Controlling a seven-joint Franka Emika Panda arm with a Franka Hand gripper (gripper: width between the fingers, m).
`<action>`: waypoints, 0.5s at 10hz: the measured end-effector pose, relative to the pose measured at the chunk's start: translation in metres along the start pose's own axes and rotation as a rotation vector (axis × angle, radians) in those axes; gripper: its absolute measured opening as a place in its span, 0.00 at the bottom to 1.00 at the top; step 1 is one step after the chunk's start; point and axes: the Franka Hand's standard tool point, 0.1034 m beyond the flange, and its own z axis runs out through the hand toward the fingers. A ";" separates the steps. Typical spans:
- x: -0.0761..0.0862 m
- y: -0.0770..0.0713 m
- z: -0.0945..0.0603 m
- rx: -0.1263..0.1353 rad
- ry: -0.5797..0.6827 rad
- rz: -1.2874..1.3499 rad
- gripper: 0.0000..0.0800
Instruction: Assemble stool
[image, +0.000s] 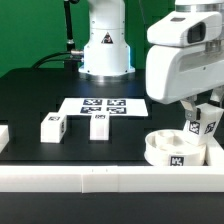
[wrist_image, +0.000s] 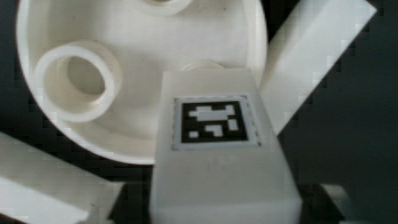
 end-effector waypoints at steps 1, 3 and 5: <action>0.001 0.002 0.000 0.009 0.013 0.125 0.42; -0.003 0.007 0.000 0.027 0.075 0.387 0.42; -0.005 0.012 -0.001 0.048 0.117 0.646 0.42</action>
Offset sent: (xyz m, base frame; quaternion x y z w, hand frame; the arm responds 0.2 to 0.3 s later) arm -0.0183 0.0091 -0.0114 0.0798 0.0636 0.4010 0.9104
